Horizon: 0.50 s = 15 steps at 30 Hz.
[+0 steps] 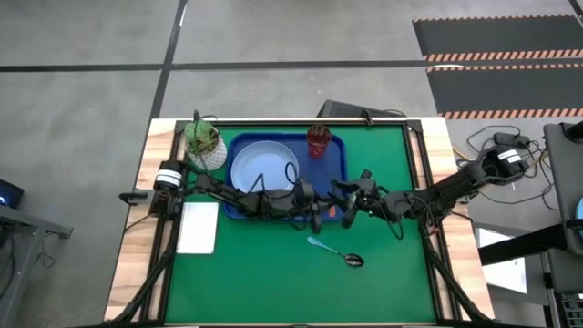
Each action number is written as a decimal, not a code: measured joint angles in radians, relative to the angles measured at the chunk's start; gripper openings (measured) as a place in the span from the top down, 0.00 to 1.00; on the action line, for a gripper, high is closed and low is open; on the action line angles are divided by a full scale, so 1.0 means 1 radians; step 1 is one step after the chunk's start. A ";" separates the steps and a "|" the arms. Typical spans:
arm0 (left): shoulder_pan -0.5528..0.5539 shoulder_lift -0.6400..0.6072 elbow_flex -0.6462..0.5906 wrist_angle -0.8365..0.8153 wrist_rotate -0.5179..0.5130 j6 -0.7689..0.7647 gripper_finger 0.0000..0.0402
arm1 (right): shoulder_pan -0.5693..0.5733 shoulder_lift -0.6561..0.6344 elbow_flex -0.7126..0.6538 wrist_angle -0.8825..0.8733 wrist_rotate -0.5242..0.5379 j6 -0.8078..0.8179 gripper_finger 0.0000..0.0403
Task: Pick and place plate/cup/fork/spoon on tray
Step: Put the orange fork on the blue serving tray to the bottom right of the brown cup
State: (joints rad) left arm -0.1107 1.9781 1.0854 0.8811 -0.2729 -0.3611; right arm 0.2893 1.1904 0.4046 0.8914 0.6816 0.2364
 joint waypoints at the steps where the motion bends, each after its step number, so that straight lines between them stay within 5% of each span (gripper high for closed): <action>1: 0.002 0.000 -0.001 0.001 0.028 -0.001 1.00 | 0.000 -0.015 0.000 -0.011 -0.035 0.001 0.57; 8: 0.005 -0.002 -0.002 0.008 0.134 -0.002 1.00 | -0.002 -0.139 0.010 -0.188 -0.270 0.054 0.58; 15: 0.007 -0.002 -0.003 0.012 0.143 0.001 1.00 | -0.002 -0.195 0.013 -0.289 -0.297 0.068 0.70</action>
State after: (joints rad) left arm -0.1040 1.9759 1.0828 0.8926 -0.1303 -0.3605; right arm 0.2874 0.9951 0.4179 0.6027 0.3843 0.3048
